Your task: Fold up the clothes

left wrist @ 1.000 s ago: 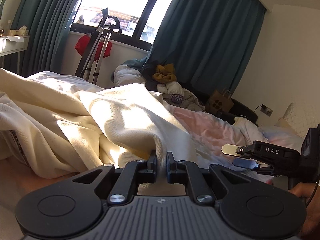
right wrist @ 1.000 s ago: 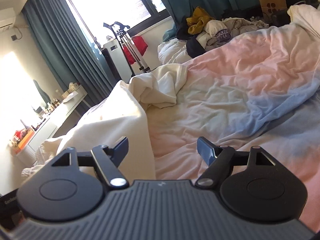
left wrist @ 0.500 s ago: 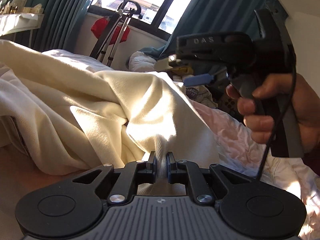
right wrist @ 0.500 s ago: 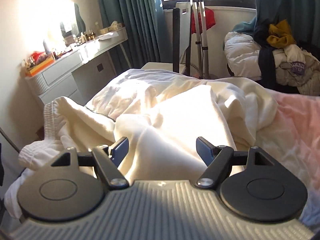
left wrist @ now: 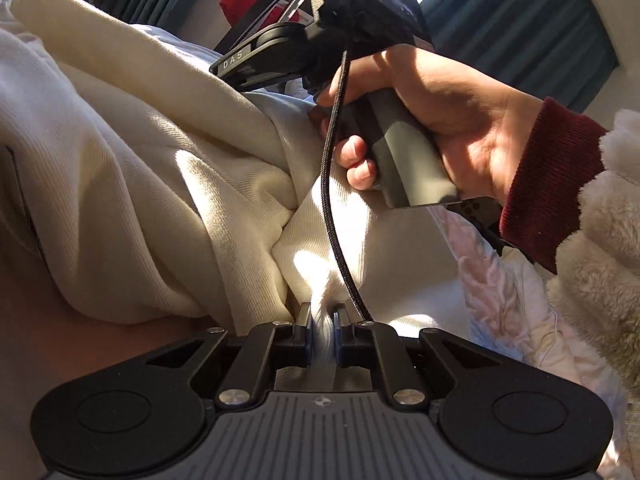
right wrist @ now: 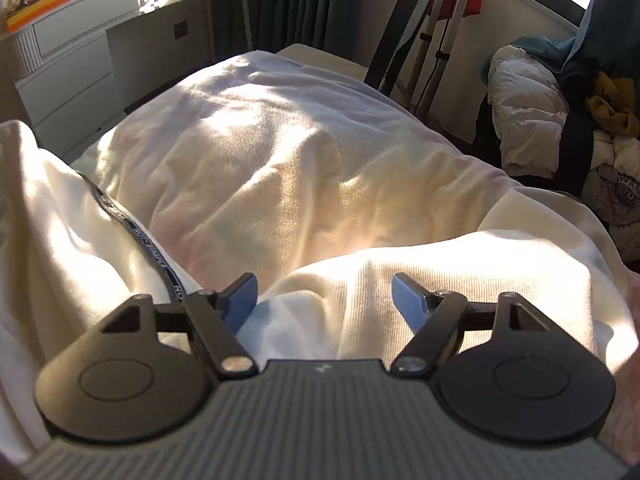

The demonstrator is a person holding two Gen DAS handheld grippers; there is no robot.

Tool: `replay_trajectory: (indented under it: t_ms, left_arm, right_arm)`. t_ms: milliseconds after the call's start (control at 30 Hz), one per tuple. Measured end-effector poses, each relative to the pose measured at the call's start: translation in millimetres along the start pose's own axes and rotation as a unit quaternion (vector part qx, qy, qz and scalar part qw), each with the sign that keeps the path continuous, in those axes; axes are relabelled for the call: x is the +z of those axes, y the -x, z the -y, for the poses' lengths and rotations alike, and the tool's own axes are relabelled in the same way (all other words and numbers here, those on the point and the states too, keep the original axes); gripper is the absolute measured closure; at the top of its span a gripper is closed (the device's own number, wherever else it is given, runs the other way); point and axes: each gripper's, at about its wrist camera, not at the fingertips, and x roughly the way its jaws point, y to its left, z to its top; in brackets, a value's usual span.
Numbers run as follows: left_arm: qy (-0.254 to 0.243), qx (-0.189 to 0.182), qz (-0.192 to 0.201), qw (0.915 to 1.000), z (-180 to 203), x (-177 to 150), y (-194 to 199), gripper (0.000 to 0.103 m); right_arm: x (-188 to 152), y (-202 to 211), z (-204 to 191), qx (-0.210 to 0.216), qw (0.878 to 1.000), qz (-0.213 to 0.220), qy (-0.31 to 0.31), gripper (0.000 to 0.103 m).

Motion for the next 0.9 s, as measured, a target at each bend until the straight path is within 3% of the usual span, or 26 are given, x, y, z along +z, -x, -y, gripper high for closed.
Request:
replay_trajectory:
  t_ms: [100,167,300,500,633,733,800,833,867,900]
  left_arm:
    - [-0.017,-0.005,0.007,0.9998,0,0,1,0.092]
    - [-0.039,-0.008,0.014,0.9991,5,-1,5,0.093]
    - [-0.063,-0.018,0.031,0.9974,10,-2,14,0.093]
    - [-0.094,-0.020,0.050,0.9942,20,-6,32,0.093]
    - [-0.088,-0.021,0.052,0.9945,28,-5,43,0.094]
    - [-0.093,-0.052,0.060,0.9926,30,-6,45,0.094]
    - [-0.101,-0.070,0.065,0.9903,34,-11,42,0.094]
    - [-0.106,-0.076,0.065,0.9893,36,-11,39,0.094]
    - [-0.111,-0.083,0.065,0.9883,38,-11,36,0.094]
    - [-0.110,-0.090,0.063,0.9879,38,-11,32,0.094]
  right_arm:
    - [-6,-4,-3,-0.025,1.000,0.002,0.011,0.049]
    - [-8,3,1,-0.037,0.999,0.008,0.001,0.076]
    - [-15,36,21,-0.059,0.996,0.055,-0.031,0.100]
    - [-29,106,73,-0.070,0.988,0.110,-0.087,0.101]
    - [-41,129,97,-0.021,0.991,0.092,-0.098,0.100]
    - [-42,128,96,0.040,0.991,0.073,-0.106,0.097]
    - [-39,124,87,0.051,0.990,0.075,-0.109,0.093]
    - [-36,121,81,0.056,0.990,0.075,-0.108,0.084]
    - [-32,116,74,0.062,0.990,0.071,-0.103,0.064]
    - [-27,109,66,0.074,0.991,0.064,-0.094,0.053]
